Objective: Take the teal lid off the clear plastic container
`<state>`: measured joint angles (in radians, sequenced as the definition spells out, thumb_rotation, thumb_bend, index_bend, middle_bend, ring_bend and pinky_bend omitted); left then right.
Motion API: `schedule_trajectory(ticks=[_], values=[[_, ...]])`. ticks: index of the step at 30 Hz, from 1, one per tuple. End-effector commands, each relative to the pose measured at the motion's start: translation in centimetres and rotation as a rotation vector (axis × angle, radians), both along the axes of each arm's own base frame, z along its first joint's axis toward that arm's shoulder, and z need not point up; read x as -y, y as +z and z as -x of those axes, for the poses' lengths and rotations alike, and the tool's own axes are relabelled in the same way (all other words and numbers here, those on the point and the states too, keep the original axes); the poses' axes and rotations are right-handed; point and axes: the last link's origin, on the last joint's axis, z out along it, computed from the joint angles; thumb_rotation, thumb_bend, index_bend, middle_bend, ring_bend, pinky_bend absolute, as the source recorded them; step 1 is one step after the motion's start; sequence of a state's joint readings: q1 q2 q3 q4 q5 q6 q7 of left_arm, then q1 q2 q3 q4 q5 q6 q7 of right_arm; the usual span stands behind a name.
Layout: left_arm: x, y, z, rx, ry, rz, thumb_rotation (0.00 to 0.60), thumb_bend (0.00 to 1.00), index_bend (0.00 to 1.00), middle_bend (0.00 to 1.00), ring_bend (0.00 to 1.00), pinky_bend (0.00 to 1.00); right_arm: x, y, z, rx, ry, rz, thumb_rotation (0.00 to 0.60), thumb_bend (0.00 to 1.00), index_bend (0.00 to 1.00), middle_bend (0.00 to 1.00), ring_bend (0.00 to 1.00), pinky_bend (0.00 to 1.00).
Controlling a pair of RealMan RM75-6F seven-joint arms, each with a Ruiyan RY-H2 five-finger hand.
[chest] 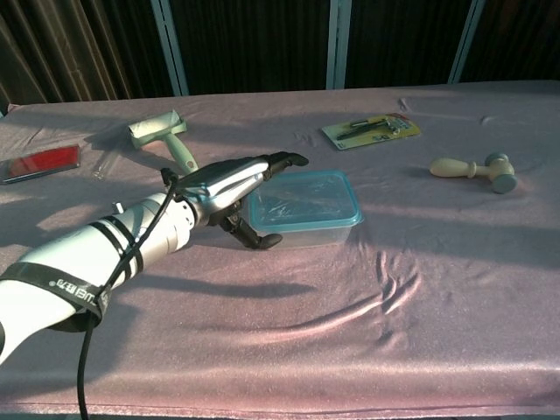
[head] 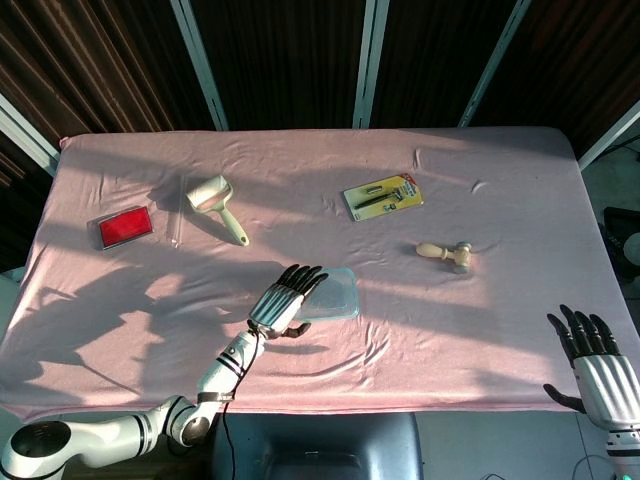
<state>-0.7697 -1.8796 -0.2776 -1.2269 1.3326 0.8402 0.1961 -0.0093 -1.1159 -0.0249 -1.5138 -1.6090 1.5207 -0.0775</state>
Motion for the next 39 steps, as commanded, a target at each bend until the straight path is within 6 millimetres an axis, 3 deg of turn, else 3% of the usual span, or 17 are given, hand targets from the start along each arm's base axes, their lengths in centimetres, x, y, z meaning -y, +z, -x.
schedule_trajectory(ticks=[1, 19, 21, 25, 28, 36, 38, 39], values=[[-0.3, -0.1, 0.0, -0.003, 0.010, 0.003, 0.600, 0.28, 0.00, 0.00, 0.00, 0.00, 0.0, -0.1, 0.0, -0.001, 0.000, -0.004, 0.600, 0.22, 0.00, 0.00, 0.00, 0.00], [-1.0, -1.8, -0.1, -0.024, 0.038, -0.003, 0.600, 0.28, 0.00, 0.00, 0.00, 0.01, 0.2, -0.1, 0.0, 0.001, -0.004, -0.004, 0.600, 0.22, 0.00, 0.00, 0.00, 0.00], [-1.1, -2.0, 0.0, -0.022, 0.042, -0.008, 0.600, 0.28, 0.00, 0.08, 0.06, 0.06, 0.2, -0.1, -0.1, 0.000, -0.002, -0.004, 0.600, 0.22, 0.00, 0.00, 0.00, 0.00], [-0.8, -2.4, 0.2, -0.009, 0.047, -0.005, 0.600, 0.31, 0.00, 0.33, 0.28, 0.21, 0.3, -0.4, -0.3, -0.002, 0.009, -0.013, 0.600, 0.22, 0.00, 0.00, 0.00, 0.00], [-0.4, -2.6, 0.3, 0.008, 0.032, -0.002, 0.600, 0.32, 0.00, 0.43, 0.37, 0.28, 0.3, -0.7, -0.6, -0.004, 0.021, -0.017, 0.600, 0.22, 0.00, 0.00, 0.00, 0.00], [0.3, -2.8, 0.1, 0.026, -0.001, 0.002, 0.600, 0.33, 0.00, 0.51, 0.45, 0.38, 0.8, -1.6, -1.5, -0.021, 0.057, -0.041, 0.600, 0.22, 0.00, 0.00, 0.00, 0.00], [0.7, -2.8, 0.0, 0.036, -0.016, 0.007, 0.600, 0.33, 0.00, 0.51, 0.45, 0.39, 1.5, -2.4, -2.4, -0.038, 0.106, -0.058, 0.600, 0.22, 0.01, 0.00, 0.00, 0.00], [1.4, -3.0, -0.1, 0.039, -0.036, 0.017, 0.600, 0.33, 0.00, 0.51, 0.46, 0.40, 2.7, -3.9, -4.0, -0.072, 0.196, -0.096, 0.600, 0.22, 0.02, 0.00, 0.00, 0.00]])
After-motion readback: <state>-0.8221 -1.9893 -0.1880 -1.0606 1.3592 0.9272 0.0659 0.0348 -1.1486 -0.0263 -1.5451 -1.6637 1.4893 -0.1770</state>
